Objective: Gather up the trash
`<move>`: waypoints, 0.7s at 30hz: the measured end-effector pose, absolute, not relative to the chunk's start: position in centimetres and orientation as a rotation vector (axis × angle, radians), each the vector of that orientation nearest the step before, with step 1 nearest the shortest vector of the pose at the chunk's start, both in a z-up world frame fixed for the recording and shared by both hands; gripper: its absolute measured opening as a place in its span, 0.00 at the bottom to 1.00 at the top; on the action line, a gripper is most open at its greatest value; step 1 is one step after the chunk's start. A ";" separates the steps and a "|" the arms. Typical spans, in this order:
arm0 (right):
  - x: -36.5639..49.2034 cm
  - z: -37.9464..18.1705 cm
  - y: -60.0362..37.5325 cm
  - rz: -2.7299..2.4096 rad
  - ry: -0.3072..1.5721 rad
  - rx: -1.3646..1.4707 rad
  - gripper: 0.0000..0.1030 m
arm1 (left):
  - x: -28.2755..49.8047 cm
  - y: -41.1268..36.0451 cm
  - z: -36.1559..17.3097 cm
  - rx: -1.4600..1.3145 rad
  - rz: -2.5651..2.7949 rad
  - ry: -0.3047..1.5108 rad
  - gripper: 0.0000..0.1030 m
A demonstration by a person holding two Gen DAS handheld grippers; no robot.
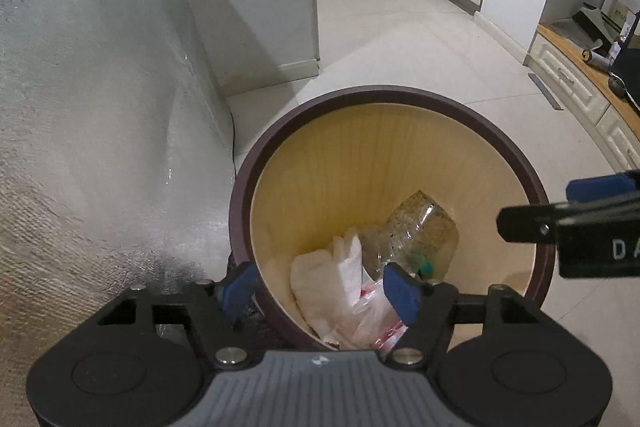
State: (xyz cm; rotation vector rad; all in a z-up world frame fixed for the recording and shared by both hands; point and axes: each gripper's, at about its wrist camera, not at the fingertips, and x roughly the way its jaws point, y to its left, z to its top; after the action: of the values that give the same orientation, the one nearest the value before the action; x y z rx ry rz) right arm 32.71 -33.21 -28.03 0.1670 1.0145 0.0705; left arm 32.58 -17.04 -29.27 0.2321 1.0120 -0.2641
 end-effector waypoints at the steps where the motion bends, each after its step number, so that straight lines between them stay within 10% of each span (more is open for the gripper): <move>1: 32.4 -27.9 -33.3 0.073 1.016 0.167 0.77 | 32.4 -17.0 -29.1 0.227 -0.263 1.015 0.70; 21: 25.8 -22.3 -36.0 0.038 0.879 0.214 1.00 | 27.4 -16.0 -22.8 0.111 -0.238 0.975 0.97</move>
State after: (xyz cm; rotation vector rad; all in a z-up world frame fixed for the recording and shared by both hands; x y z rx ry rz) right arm 25.80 -36.00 -22.34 0.2142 0.8786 0.0384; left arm 27.36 -15.97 -22.81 0.1110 0.9754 -0.2382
